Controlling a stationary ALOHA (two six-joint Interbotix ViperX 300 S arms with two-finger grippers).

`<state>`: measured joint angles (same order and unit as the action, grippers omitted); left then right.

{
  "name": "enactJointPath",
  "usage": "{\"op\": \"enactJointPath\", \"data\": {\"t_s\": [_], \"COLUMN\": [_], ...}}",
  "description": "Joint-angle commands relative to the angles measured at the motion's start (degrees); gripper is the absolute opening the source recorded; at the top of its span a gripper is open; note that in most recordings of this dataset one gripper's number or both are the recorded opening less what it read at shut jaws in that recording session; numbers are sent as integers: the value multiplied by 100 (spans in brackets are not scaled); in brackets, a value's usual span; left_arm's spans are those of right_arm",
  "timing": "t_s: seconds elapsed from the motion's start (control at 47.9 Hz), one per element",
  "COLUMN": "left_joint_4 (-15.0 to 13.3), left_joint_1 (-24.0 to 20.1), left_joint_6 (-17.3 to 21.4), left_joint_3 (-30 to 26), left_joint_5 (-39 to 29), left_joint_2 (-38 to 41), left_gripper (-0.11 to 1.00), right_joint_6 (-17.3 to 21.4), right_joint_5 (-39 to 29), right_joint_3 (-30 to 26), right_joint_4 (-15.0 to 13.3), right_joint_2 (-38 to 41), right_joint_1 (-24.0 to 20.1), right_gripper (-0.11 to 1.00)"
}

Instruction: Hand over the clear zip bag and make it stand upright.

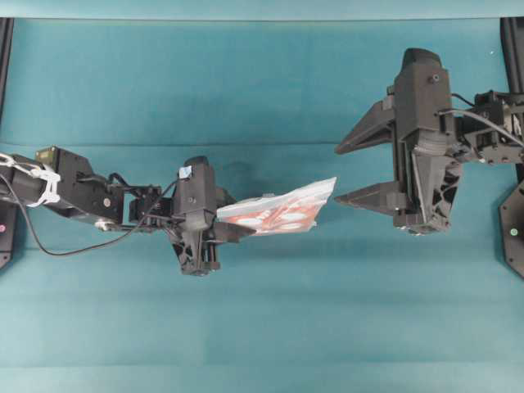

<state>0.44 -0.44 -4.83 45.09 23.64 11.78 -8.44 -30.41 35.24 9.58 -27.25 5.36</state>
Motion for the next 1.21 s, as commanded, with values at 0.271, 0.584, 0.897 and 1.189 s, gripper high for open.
{"op": "enactJointPath", "data": {"t_s": [0.271,0.584,0.897,1.189], "left_joint_4": [9,9,9,9], "left_joint_1": [18,9,18,9], "left_joint_6": [0,9,9,9], "left_joint_3": [-26,-26,-26,-26], "left_joint_5": [-18,-70,-70,-70], "left_joint_2": [-44,-44,-53,-44], "left_gripper": [24,23,23,23], "right_joint_6": [53,53,44,53], "right_joint_5": [53,53,53,53], "right_joint_3": [-44,-44,-44,-35], "right_joint_4": [-9,0,0,-9], "right_joint_2": [-79,-79,-70,-70], "right_joint_1": [0,9,0,0], "right_gripper": [86,86,86,86]}}
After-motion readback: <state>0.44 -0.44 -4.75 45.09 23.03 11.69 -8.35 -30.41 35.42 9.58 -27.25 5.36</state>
